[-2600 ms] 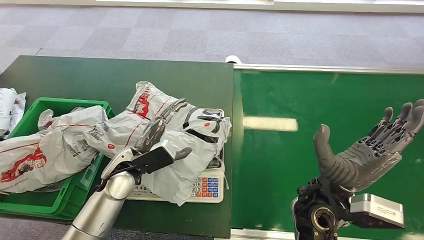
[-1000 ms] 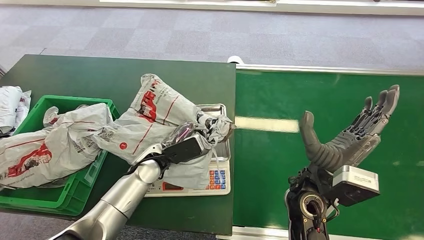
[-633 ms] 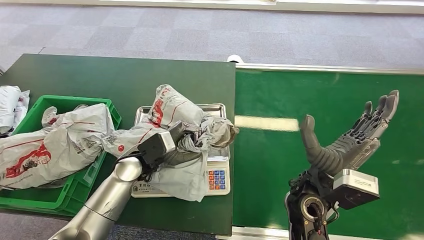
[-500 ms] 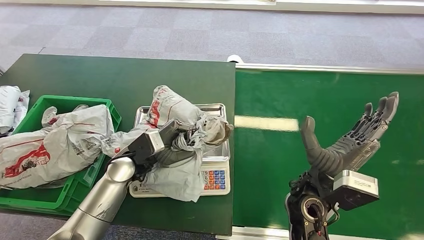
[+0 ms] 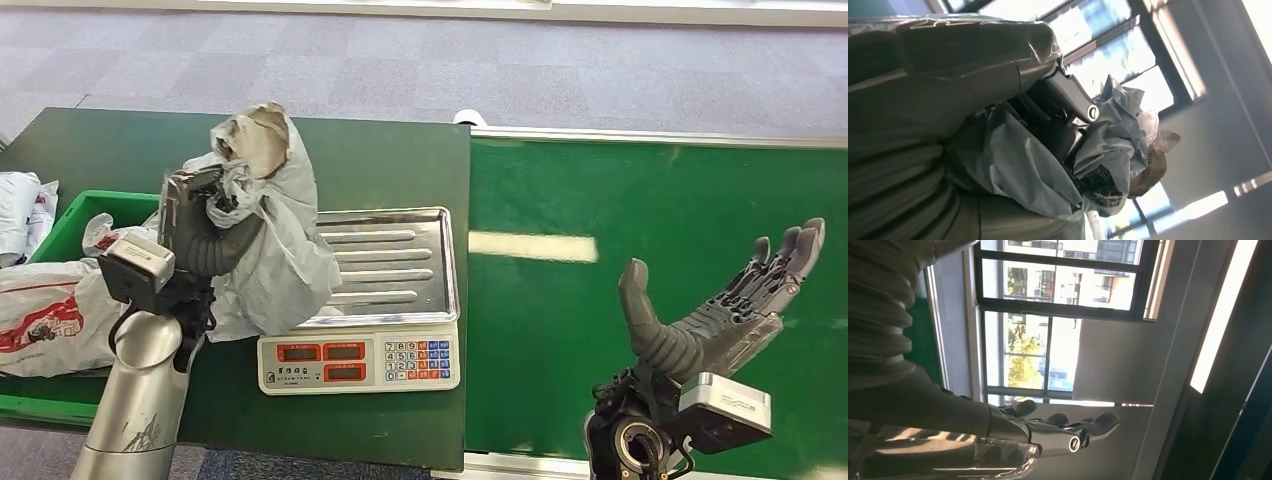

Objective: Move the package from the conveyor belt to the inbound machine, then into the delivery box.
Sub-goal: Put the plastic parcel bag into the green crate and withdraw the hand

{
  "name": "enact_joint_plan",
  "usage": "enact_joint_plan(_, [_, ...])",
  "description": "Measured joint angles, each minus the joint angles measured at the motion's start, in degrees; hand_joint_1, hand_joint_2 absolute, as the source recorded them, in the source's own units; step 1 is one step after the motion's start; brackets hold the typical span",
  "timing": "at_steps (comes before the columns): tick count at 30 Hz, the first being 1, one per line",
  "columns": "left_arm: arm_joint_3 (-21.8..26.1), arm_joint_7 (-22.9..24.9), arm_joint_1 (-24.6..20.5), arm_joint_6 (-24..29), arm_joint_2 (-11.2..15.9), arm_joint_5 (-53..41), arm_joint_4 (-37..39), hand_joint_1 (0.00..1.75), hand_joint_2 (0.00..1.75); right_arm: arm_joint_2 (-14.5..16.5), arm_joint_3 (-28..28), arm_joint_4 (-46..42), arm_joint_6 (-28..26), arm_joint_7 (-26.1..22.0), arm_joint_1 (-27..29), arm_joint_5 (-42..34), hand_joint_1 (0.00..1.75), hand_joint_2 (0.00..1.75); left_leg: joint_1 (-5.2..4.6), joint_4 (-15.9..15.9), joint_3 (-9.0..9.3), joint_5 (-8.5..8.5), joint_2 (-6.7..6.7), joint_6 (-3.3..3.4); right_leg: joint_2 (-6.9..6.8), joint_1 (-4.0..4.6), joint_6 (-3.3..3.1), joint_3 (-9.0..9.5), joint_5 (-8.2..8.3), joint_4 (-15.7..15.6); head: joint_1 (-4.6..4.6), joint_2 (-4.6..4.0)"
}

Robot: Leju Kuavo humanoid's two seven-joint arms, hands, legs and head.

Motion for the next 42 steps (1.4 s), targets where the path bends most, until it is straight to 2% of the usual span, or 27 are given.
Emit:
enact_joint_plan(3, [2.2,-0.53,-0.31,13.5,-0.27,-5.43,-1.49,1.75,1.75,0.27,-0.46,-0.59,-0.19,0.07,0.24,0.44,0.0,1.75,0.0,0.0,0.0,0.0,0.03,0.0,0.02,0.0,0.0,0.01,0.0,0.0,0.01,0.0])
enact_joint_plan(6, [4.86,-3.98,-0.51,28.23,-0.5,-7.35,-2.57,1.75,1.75,0.52,-0.66,-0.69,-0.78,0.21,0.2,0.5,0.0,1.75,0.0,0.0,0.0,0.0,0.05,0.0,0.05,0.0,0.0,0.02,0.01,0.0,-0.01,0.0])
enact_joint_plan(7, [6.06,-5.61,-0.5,31.7,-0.6,-7.73,-2.97,1.75,1.75,0.56,-0.68,-0.68,-0.97,0.27,0.15,0.46,0.0,1.75,0.0,0.0,0.0,0.0,0.05,0.0,0.04,0.0,0.0,0.01,0.01,0.0,-0.01,0.0])
enact_joint_plan(9, [8.61,-8.18,-0.4,35.08,-0.89,-8.15,-3.78,1.75,1.75,0.59,-0.69,-0.67,-1.31,0.38,0.02,0.36,0.0,1.75,0.0,0.0,0.0,0.0,0.03,0.0,0.03,0.0,0.0,0.01,0.0,0.0,0.0,0.0])
enact_joint_plan(15, [12.7,-10.06,-0.15,35.82,-1.7,-9.56,-5.07,1.75,1.75,0.6,-0.64,-0.62,-1.76,0.4,-0.23,0.15,0.0,1.75,0.0,0.0,-0.02,0.0,0.02,0.0,0.03,0.0,-0.01,0.02,-0.01,0.0,0.0,0.0])
enact_joint_plan(20, [18.8,-11.38,-0.19,35.86,-4.41,-19.81,-6.77,1.75,1.75,0.59,-0.23,-0.15,-2.68,0.48,-0.71,-0.51,0.0,1.75,0.0,0.0,-0.03,0.0,0.03,0.0,0.04,0.0,-0.01,0.01,0.0,0.0,0.0,0.0])
enact_joint_plan(24, [23.15,-11.49,-0.23,35.86,-5.72,-23.19,-6.86,1.75,1.75,0.59,0.17,0.37,-2.92,0.49,-1.2,-0.75,0.0,1.75,0.01,0.0,-0.02,0.0,0.03,0.0,0.04,0.02,-0.01,-0.02,0.0,0.0,-0.01,0.0])
enact_joint_plan(35, [26.34,-11.53,-0.26,35.86,-7.04,-24.07,-6.86,1.75,1.75,0.59,0.57,0.98,-2.92,0.49,-1.63,-0.79,0.0,1.75,0.01,0.0,-0.04,0.0,0.02,0.0,0.04,0.01,-0.01,-0.01,0.0,0.0,0.01,0.0])
enact_joint_plan(38, [27.76,-11.53,-0.87,35.86,-7.38,-27.85,-6.59,1.75,1.75,0.59,0.69,1.22,-2.92,0.5,-1.85,-1.11,0.0,1.75,0.01,0.0,-0.04,0.0,0.03,0.0,0.04,0.02,-0.01,-0.01,0.0,0.0,0.01,0.0])
enact_joint_plan(42, [33.34,-11.52,-3.24,35.86,-7.62,-35.8,-3.37,1.75,1.75,0.59,1.04,1.77,-2.91,0.51,-2.22,-1.72,0.0,1.75,0.02,-0.01,-0.03,0.01,0.04,-0.01,0.05,0.03,-0.02,-0.01,0.0,0.01,-0.01,0.0])
